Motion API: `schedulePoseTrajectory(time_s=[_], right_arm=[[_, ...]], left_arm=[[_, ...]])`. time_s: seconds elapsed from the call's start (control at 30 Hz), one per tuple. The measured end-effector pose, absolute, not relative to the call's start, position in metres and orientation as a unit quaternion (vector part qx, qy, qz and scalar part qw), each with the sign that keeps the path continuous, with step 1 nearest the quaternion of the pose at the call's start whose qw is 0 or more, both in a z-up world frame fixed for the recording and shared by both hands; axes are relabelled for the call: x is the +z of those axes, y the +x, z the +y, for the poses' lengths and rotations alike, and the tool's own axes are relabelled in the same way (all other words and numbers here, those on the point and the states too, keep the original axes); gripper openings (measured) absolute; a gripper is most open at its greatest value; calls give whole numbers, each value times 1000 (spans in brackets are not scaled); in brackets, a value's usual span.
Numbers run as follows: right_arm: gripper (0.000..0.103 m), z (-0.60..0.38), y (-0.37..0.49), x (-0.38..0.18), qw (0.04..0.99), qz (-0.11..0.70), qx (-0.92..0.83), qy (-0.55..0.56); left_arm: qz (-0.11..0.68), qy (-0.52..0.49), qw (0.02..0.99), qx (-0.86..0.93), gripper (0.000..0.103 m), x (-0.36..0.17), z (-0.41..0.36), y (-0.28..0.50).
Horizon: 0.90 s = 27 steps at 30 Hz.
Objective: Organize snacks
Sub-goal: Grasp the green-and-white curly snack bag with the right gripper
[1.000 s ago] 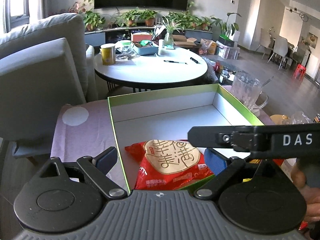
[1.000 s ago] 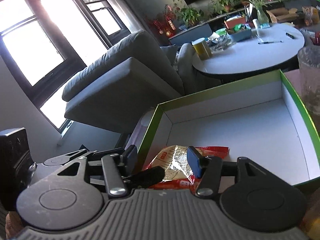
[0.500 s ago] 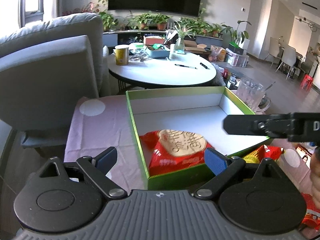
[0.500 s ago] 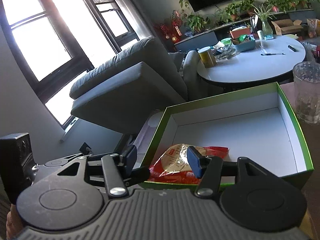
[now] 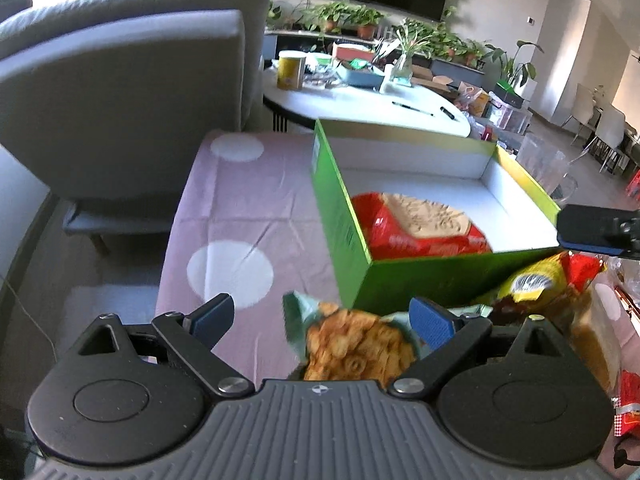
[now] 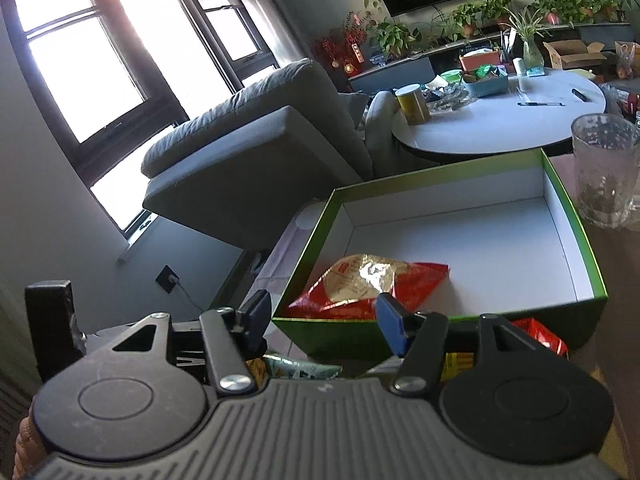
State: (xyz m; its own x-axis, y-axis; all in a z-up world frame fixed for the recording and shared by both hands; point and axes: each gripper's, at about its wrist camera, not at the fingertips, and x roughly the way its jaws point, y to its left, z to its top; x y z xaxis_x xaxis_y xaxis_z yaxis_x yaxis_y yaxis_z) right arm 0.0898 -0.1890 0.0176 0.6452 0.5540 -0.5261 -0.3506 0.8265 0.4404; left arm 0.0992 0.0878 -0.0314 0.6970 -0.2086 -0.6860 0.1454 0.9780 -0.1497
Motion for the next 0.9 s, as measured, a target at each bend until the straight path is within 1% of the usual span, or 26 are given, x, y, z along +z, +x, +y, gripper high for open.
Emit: schedulePoseTrajectory(time_s=[0.27, 0.6, 0.77, 0.9], right_arm=[[75, -191, 82, 11, 893, 348, 243, 147], [75, -191, 76, 9, 893, 353, 238, 145], [75, -191, 77, 6, 891, 360, 237, 144], [75, -193, 74, 4, 890, 363, 237, 138]], left_arm=[[400, -44, 906, -127, 94, -53, 78, 94], [415, -56, 893, -164, 94, -58, 60, 79], [431, -32, 882, -189, 94, -61, 40, 60], [428, -9, 881, -200, 94, -57, 31, 45]])
